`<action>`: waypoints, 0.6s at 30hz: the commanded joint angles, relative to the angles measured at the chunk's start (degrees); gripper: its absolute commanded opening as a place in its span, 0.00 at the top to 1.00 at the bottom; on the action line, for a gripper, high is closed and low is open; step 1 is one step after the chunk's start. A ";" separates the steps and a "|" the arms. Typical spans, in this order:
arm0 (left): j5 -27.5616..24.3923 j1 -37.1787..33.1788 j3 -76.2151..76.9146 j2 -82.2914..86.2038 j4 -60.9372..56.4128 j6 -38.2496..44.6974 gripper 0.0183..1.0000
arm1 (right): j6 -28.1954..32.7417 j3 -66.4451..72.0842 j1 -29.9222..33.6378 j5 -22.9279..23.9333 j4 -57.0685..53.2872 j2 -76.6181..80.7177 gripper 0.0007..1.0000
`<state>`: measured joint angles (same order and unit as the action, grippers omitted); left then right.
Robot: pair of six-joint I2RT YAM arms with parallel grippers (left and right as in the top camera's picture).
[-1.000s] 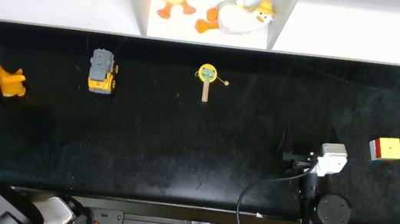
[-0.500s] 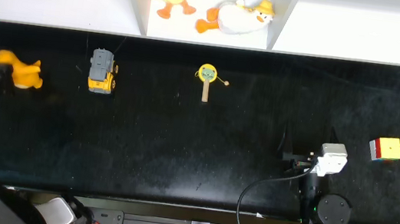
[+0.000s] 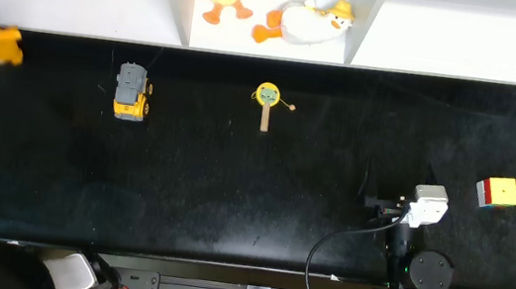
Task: Store Toys
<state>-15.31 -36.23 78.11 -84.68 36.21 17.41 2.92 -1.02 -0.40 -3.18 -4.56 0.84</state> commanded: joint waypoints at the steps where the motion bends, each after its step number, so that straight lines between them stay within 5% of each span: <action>1: 3.13 2.12 1.60 -2.03 -0.15 -4.85 0.98 | -0.61 0.74 -0.11 -0.15 0.31 -0.59 0.00; 18: 4.87 7.45 1.60 -6.01 -9.25 -11.56 0.97 | -0.61 0.74 -0.11 -0.15 0.31 -0.59 0.00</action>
<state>-11.07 -29.26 78.59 -88.86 27.81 8.54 2.94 -1.02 -0.40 -3.18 -4.56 0.84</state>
